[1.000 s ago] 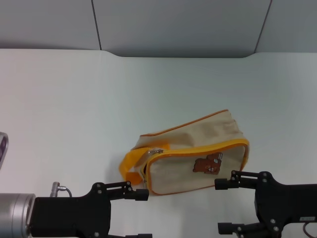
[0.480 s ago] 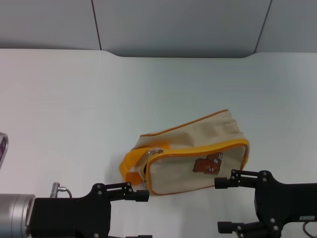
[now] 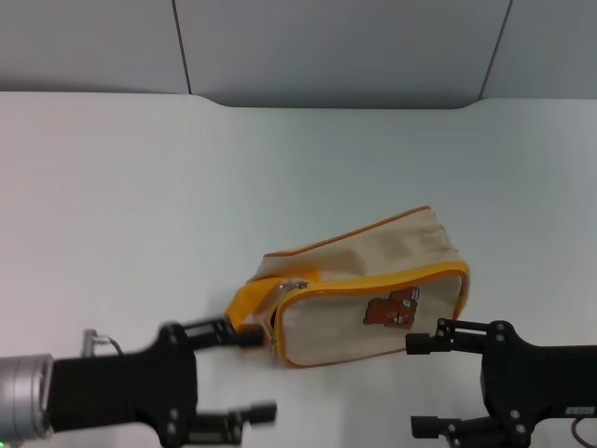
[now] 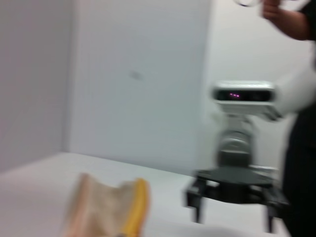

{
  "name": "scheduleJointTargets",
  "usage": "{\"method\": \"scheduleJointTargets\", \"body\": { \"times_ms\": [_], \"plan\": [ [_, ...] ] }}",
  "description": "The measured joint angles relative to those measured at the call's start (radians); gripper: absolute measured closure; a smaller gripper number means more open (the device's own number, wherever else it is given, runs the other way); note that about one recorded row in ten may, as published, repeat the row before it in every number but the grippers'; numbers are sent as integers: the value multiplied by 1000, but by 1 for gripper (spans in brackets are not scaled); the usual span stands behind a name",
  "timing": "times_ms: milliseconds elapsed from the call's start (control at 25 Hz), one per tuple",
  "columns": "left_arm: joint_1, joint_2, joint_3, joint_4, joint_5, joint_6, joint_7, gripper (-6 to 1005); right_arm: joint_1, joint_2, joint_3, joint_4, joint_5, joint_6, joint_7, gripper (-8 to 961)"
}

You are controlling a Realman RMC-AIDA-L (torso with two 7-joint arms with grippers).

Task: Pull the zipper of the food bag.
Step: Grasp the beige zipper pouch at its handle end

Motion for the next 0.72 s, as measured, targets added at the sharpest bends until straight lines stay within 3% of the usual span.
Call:
{"method": "scheduleJointTargets", "body": {
  "times_ms": [200, 720],
  "plan": [
    [13, -10, -82, -30, -3, -90, 65, 193, -4, 0, 2, 0, 0, 0, 0, 132],
    [-39, -16, -89, -218, -76, -322, 245, 205, -6, -2, 6, 0, 0, 1, 0, 133]
  ]
}}
